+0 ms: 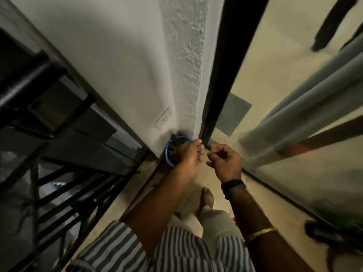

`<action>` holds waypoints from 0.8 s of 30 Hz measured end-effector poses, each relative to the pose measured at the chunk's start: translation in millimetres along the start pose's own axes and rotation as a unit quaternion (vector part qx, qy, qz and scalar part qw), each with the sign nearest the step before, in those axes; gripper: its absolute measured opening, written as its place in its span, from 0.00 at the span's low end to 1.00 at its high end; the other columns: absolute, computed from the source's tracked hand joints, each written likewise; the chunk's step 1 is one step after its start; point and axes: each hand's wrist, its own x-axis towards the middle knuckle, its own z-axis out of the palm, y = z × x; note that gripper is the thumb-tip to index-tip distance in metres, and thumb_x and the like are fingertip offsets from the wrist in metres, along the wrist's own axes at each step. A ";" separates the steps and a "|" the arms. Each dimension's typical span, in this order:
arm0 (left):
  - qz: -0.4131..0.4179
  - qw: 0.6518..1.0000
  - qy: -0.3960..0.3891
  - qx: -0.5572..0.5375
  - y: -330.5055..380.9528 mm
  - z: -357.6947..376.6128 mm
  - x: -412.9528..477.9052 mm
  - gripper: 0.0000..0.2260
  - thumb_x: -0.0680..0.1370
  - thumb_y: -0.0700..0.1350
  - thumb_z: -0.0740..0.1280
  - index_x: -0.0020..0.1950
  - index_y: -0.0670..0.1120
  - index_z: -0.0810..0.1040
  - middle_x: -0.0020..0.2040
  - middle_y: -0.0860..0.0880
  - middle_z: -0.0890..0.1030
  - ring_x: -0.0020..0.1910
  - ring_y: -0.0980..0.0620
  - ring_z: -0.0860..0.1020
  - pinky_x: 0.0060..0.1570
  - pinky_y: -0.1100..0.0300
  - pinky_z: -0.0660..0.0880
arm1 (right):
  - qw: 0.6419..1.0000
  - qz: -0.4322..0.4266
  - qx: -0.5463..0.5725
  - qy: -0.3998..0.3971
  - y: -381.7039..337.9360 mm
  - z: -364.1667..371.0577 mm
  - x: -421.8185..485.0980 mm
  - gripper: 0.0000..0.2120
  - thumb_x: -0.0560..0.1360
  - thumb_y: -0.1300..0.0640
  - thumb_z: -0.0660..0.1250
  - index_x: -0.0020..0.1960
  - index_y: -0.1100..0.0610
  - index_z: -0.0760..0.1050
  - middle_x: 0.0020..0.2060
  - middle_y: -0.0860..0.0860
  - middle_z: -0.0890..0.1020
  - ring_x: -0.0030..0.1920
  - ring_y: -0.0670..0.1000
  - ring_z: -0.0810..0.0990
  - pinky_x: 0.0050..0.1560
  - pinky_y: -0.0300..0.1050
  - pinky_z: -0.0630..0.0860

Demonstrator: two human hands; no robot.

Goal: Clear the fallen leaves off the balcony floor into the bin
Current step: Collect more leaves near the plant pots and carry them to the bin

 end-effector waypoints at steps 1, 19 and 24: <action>0.003 1.000 -0.011 0.016 -2.8 0.1 -10.8 0.07 0.80 0.44 0.65 0.43 0.45 0.78 0.40 0.50 0.80 0.36 0.54 0.76 0.38 0.59 0.71 | 1.000 -0.006 0.012 0.013 -4.0 -4.9 -12.0 0.14 0.74 0.68 0.71 0.48 0.49 0.82 0.46 0.53 0.84 0.45 0.55 0.85 0.46 0.57 0.84; -0.029 0.881 -0.322 0.346 -176.7 40.6 -201.6 0.03 0.78 0.40 0.66 0.45 0.46 0.78 0.30 0.51 0.76 0.22 0.57 0.70 0.22 0.66 0.61 | 0.884 -0.038 0.166 0.435 56.6 -149.6 -263.0 0.11 0.73 0.67 0.71 0.51 0.54 0.83 0.42 0.53 0.85 0.44 0.53 0.85 0.41 0.48 0.84; -0.046 0.824 -0.386 0.412 -281.8 60.8 -267.8 0.03 0.78 0.39 0.66 0.45 0.45 0.78 0.30 0.50 0.77 0.22 0.56 0.72 0.23 0.67 0.63 | 0.824 -0.007 0.192 0.534 114.3 -219.9 -351.1 0.13 0.72 0.66 0.70 0.50 0.51 0.83 0.41 0.52 0.85 0.44 0.52 0.85 0.41 0.50 0.84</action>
